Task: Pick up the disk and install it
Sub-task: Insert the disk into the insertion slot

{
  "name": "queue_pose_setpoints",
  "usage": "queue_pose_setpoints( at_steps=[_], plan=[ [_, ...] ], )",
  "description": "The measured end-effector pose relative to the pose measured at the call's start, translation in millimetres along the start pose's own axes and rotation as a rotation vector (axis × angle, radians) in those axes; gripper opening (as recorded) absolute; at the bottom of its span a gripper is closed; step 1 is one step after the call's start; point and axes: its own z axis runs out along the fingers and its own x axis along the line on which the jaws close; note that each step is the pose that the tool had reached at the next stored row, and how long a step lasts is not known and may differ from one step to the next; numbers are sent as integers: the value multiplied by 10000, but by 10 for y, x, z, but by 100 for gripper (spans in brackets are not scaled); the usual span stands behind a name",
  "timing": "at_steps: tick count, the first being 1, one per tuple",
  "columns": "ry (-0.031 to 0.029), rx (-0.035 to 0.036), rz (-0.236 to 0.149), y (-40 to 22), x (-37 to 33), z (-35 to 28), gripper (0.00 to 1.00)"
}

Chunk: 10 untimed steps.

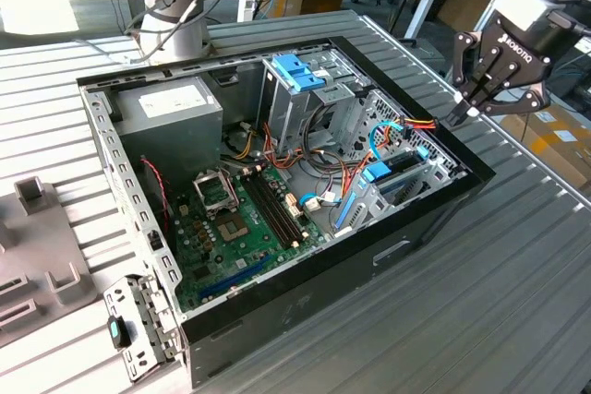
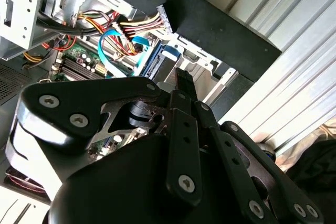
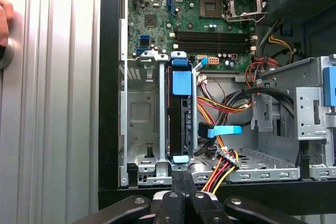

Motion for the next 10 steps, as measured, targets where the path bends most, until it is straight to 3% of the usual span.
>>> queue_pose_setpoints(
  at_steps=[10],
  plan=[
    [0,0,0,-81,0,-6,11]
  ],
)
